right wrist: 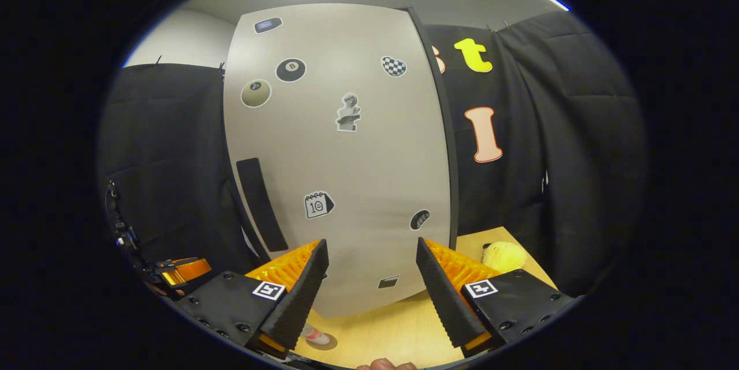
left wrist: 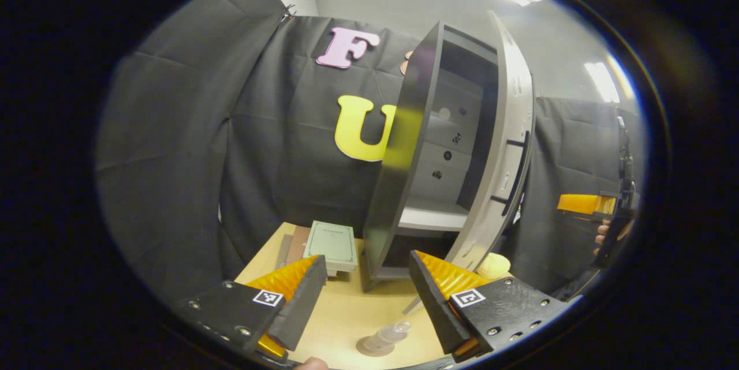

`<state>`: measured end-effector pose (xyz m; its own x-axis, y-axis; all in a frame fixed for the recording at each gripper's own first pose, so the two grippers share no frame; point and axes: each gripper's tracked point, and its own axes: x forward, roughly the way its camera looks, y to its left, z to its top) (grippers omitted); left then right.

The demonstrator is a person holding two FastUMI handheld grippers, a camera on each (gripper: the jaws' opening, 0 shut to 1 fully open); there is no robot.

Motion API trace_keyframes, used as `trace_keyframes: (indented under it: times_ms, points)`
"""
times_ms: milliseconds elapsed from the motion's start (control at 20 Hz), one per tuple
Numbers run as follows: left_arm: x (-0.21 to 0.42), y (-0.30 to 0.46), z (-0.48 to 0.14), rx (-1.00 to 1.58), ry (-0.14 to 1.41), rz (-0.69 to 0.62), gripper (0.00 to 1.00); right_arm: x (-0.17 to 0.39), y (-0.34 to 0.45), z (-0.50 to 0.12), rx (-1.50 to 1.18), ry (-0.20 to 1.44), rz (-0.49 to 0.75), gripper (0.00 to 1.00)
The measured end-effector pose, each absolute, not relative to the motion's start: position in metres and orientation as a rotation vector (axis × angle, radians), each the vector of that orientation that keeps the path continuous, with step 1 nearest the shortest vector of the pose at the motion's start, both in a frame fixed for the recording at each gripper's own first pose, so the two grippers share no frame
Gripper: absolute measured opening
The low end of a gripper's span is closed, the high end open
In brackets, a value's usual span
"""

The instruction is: Open the cabinet door with the right hand, grasp the bottle in the cabinet with the left hand and place it on the coaster, then close the cabinet door with the right hand.

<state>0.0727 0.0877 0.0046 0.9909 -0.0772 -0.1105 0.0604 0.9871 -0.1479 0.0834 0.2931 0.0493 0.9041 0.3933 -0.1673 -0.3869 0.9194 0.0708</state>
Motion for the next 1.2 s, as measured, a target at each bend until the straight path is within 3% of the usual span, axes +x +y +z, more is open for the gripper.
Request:
trace_keyframes:
  times_ms: [450, 550, 800, 900, 1200]
  points:
    - [0.085, 0.030, 0.042, -0.156, -0.018, -0.002, 0.87, 0.132, 0.233, 0.053, 0.054, 0.174, 0.476, 0.98]
    - [0.088, 0.017, 0.053, -0.152, -0.042, 0.033, 0.92, 0.146, 0.224, 0.058, 0.061, 0.172, 0.498, 0.98]
    - [0.095, -0.005, 0.074, -0.068, -0.077, 0.132, 0.92, 0.178, 0.199, 0.074, 0.107, 0.123, 0.517, 0.98]
    - [0.096, -0.019, 0.078, -0.042, -0.077, 0.147, 0.87, 0.181, 0.191, 0.069, 0.111, 0.127, 0.540, 0.98]
    - [0.080, -0.062, 0.083, -0.045, -0.076, 0.163, 0.87, 0.179, 0.178, 0.066, 0.095, 0.112, 0.562, 0.98]
